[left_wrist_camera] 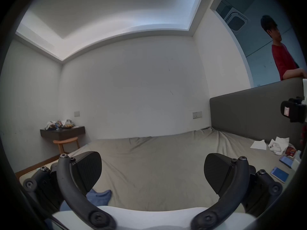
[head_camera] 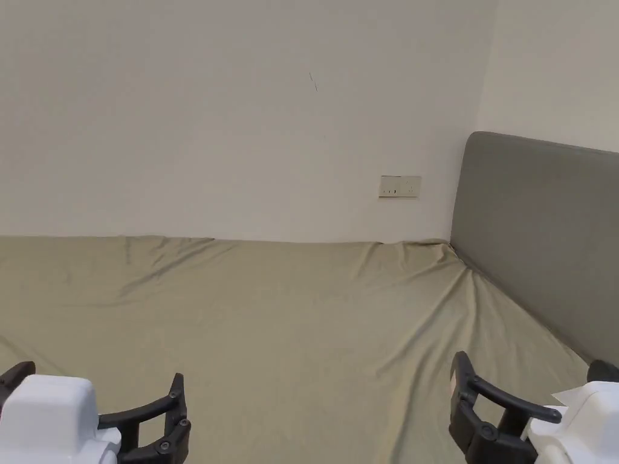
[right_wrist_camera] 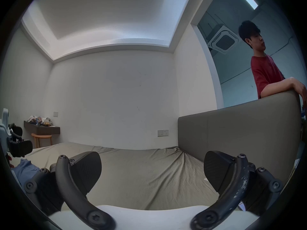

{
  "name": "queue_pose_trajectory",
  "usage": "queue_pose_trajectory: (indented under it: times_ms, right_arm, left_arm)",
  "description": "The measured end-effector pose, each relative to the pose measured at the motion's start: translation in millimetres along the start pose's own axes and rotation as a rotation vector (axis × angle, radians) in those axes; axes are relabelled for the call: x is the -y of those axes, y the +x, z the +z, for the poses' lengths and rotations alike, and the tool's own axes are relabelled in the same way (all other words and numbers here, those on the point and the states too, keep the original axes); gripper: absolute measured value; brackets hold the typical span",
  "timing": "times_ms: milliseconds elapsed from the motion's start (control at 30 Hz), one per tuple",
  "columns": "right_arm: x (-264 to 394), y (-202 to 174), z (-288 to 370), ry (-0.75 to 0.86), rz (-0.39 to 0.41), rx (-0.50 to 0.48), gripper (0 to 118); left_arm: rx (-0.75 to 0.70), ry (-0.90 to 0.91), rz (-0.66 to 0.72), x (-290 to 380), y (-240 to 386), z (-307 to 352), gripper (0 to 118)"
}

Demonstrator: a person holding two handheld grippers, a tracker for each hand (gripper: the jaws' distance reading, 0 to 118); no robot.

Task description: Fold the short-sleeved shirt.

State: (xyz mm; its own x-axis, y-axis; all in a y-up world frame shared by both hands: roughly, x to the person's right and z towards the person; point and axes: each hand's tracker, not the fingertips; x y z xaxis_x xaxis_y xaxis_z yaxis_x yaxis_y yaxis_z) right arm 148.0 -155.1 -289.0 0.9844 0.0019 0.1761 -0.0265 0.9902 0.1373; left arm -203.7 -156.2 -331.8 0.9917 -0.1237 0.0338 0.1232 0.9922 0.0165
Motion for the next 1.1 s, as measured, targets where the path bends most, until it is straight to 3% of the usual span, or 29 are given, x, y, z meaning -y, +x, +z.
queue_pose_trajectory:
  times_ms: [200, 500, 767, 933, 1067, 1100]
  right_arm:
    - [-0.1, 2.6, -0.1, -0.004, -0.038, -0.008, 118]
    - [-1.7, -1.8, -1.9, -0.01, -0.022, -0.026, 118]
    - [-1.2, -2.8, -1.0, -0.002, 0.003, -0.046, 118]
    - [0.2, -2.4, -1.4, -0.005, 0.014, -0.049, 118]
    - [1.3, -2.3, -1.6, -0.007, 0.006, -0.048, 118]
    - [1.4, -2.6, -1.8, -0.011, 0.008, -0.048, 118]
  left_arm:
    - [0.111, -0.042, 0.007, -1.8, -2.5, 5.7, 118]
    - [0.108, -0.05, 0.019, -2.2, 0.3, 5.6, 118]
    - [0.157, -0.051, 0.169, -18.5, -10.5, -1.2, 118]
    - [0.089, 0.06, 0.072, -22.1, -2.8, 5.1, 118]
    - [0.107, -0.015, 0.071, -29.5, 1.2, 3.2, 117]
    - [0.095, 0.008, 0.07, -27.9, 3.3, 4.1, 113]
